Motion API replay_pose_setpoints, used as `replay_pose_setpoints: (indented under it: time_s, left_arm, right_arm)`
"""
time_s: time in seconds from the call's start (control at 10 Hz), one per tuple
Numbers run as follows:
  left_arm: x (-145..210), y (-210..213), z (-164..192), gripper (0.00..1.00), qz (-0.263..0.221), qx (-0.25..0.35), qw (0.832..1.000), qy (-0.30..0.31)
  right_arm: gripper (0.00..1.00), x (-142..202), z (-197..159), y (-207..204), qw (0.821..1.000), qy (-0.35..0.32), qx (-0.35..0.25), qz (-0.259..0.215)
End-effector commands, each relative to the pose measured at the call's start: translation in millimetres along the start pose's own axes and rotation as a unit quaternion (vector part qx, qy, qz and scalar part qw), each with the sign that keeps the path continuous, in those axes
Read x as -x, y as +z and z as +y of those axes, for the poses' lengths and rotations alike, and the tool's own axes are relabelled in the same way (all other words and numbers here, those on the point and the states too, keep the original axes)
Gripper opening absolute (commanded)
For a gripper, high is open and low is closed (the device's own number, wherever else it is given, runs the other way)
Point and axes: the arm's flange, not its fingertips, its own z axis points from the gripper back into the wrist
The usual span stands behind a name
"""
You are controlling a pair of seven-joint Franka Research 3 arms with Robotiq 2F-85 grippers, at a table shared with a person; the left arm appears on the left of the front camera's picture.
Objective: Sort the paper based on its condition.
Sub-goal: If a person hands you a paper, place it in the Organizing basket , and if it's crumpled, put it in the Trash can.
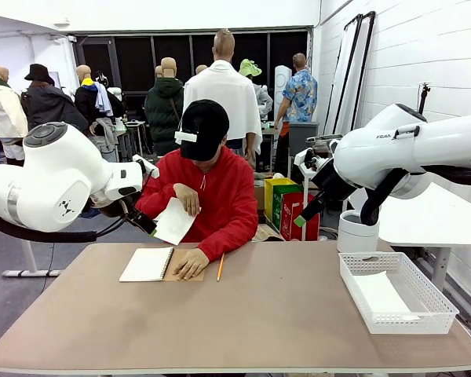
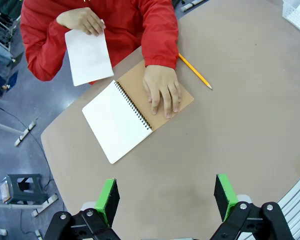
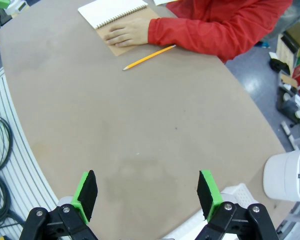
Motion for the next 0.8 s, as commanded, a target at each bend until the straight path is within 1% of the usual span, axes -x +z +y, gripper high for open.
replay_pose_setpoints:
  time_s: [0.0,0.7]
  left_arm:
    - [0.0,0.5,-0.1,1.0,-0.001,0.0,1.0,-0.001]
    - [0.0,0.5,-0.1,1.0,-0.001,0.0,1.0,-0.001]
  right_arm:
    - [1.0,-0.8,0.7,-0.5,1.0,-0.006,0.001,-0.001]
    - [1.0,-0.8,0.7,-0.5,1.0,-0.006,0.001,-0.001]
